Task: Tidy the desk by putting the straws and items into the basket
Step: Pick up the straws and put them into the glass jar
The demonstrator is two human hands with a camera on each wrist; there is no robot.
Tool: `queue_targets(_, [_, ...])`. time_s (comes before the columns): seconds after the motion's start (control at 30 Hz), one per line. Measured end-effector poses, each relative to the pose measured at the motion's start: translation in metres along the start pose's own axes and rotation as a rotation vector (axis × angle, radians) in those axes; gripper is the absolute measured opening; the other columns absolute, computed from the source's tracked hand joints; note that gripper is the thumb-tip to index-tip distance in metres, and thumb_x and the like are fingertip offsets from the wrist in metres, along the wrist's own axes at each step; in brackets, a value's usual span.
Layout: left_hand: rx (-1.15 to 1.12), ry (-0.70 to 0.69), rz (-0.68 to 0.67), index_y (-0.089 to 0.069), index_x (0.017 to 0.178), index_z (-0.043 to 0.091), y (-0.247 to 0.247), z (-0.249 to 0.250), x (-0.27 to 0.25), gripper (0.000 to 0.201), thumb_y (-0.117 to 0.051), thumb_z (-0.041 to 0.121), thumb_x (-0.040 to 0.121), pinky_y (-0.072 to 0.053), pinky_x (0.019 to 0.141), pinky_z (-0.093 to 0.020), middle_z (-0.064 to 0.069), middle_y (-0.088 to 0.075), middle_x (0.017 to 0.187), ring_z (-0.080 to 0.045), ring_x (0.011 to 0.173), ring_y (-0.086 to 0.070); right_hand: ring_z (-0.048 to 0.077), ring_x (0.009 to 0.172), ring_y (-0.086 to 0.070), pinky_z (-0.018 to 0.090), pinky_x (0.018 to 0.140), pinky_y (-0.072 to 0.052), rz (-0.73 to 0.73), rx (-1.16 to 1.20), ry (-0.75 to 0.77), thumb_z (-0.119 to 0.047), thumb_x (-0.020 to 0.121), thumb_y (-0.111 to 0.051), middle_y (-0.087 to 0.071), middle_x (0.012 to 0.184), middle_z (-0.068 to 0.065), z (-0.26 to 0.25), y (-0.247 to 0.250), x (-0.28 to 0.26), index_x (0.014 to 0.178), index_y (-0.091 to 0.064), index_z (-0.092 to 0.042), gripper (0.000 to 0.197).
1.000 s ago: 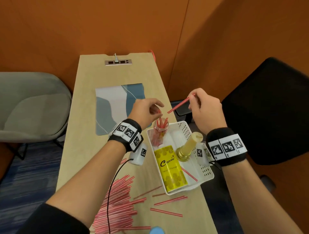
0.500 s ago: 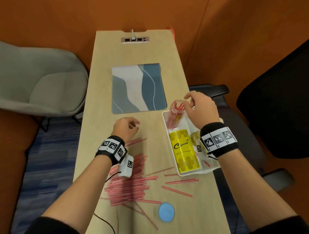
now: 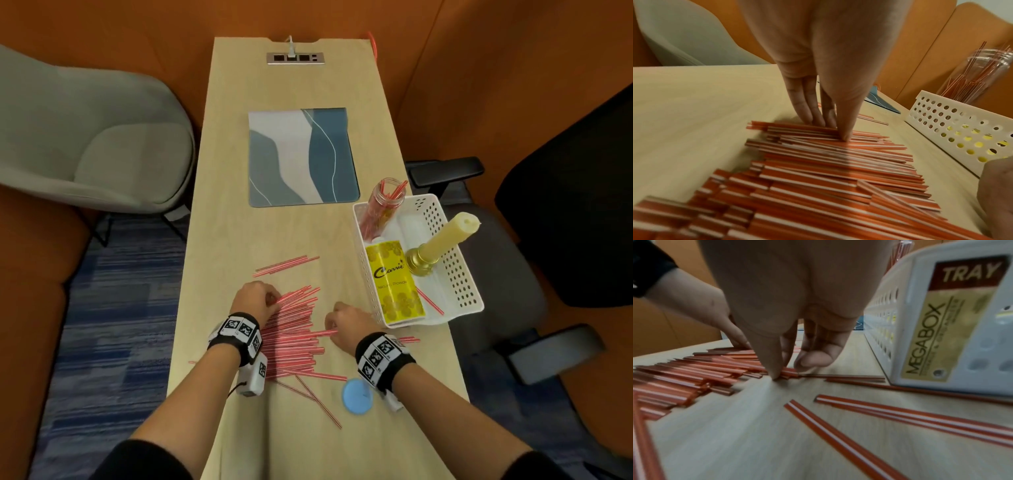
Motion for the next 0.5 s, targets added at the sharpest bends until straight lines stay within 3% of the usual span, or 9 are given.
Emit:
queue_targets(0.07, [-0.018,-0.009,0.014,-0.077,0.087,0.023,0.001,0.0,-0.002,0.006,-0.077,0.027,0.083,-0.048,0.07,-0.021,0.007,-0.066,0.081,-0.009,0.072,-0.059,0.026,0.097,-0.061,0.033,0.079,-0.049,0.026,-0.014,0.013,-0.021,0.094,-0.059,-0.057,0.109,0.004,-0.001,-0.002,-0.001,0.104,-0.071,-0.017,0.016])
queue_targets(0.17, [-0.05,-0.01,0.009,-0.076,0.082,0.025,0.002,-0.002,-0.005,0.002,-0.077,0.023,0.083,-0.055,0.076,-0.026,0.008,-0.069,0.082,-0.01,0.074,-0.062,0.024,0.099,-0.059,0.033,0.079,-0.049,0.053,-0.036,0.032,-0.025,0.096,-0.056,-0.062,0.105,0.004,-0.001,0.0,-0.004,0.102,-0.072,-0.018,0.019])
queue_targets(0.3, [-0.108,-0.015,0.037,-0.073,0.071,0.028,0.008,-0.009,-0.007,0.014,-0.078,0.018,0.08,-0.058,0.078,-0.029,0.012,-0.07,0.076,-0.006,0.072,-0.064,0.02,0.096,-0.059,0.031,0.079,-0.048,0.124,0.052,0.023,-0.023,0.093,-0.056,-0.069,0.098,0.002,0.002,0.013,-0.012,0.099,-0.074,-0.021,0.019])
queue_targets(0.4, [-0.128,-0.052,0.068,-0.077,0.08,0.026,0.017,-0.006,-0.009,0.008,-0.075,0.02,0.084,-0.056,0.079,-0.028,0.009,-0.072,0.083,-0.008,0.074,-0.062,0.017,0.084,-0.062,0.027,0.078,-0.049,0.18,0.252,0.04,-0.016,0.089,-0.064,-0.07,0.091,0.004,0.003,0.022,-0.022,0.095,-0.077,-0.015,0.014])
queue_targets(0.5, [-0.218,-0.091,0.166,-0.079,0.092,0.02,0.036,0.005,-0.008,0.011,-0.072,0.013,0.086,-0.056,0.08,-0.031,0.002,-0.07,0.091,-0.012,0.075,-0.063,0.003,0.069,-0.059,0.016,0.069,-0.048,0.278,0.509,0.011,-0.009,0.084,-0.072,-0.07,0.083,0.0,0.005,0.038,-0.038,0.089,-0.078,-0.012,0.009])
Point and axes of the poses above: each hand's wrist, its own x-axis towards the middle knuckle, its own y-axis out of the back of the hand, z = x × y, the point moved 6 cm from there along x, towards the middle knuckle
